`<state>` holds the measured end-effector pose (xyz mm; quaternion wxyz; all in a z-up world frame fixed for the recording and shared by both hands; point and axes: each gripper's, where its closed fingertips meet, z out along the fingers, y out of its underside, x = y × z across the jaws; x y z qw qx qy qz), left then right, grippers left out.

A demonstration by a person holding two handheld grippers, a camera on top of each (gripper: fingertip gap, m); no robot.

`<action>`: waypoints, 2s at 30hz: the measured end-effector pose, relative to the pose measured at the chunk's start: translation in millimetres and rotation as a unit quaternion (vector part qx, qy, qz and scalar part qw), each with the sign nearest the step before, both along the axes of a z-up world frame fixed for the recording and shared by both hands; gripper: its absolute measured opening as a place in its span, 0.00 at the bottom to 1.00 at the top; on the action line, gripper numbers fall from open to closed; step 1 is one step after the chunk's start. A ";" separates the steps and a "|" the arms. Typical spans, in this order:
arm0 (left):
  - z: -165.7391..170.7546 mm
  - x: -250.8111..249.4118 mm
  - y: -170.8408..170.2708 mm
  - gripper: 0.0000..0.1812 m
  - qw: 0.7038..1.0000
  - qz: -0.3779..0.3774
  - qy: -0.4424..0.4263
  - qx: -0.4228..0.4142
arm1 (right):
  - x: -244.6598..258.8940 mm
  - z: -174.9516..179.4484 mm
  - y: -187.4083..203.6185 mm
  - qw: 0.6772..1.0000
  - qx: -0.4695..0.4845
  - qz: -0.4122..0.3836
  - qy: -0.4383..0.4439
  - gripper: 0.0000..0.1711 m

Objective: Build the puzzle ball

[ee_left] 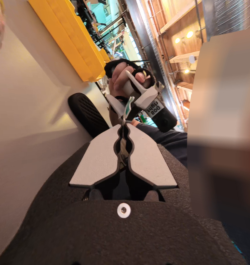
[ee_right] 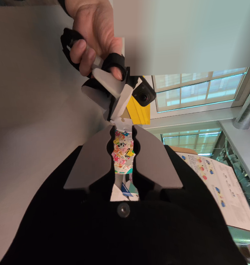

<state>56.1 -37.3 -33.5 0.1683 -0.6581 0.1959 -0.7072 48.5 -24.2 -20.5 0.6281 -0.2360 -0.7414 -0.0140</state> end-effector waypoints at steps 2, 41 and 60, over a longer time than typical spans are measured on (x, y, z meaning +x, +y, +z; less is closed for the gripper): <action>-0.8 -3.1 2.7 0.01 1.000 0.006 0.015 0.017 | 1.0 2.3 4.8 0.999 -0.043 -0.004 0.013 0.16; -61.8 -28.3 26.6 0.10 0.894 0.011 0.336 0.296 | -9.5 -50.2 20.2 0.787 -0.589 -0.182 -0.035 0.02; -37.1 -51.4 7.3 0.09 0.942 0.035 0.198 0.270 | -10.0 0.4 38.6 0.632 -0.725 -0.076 0.264 0.02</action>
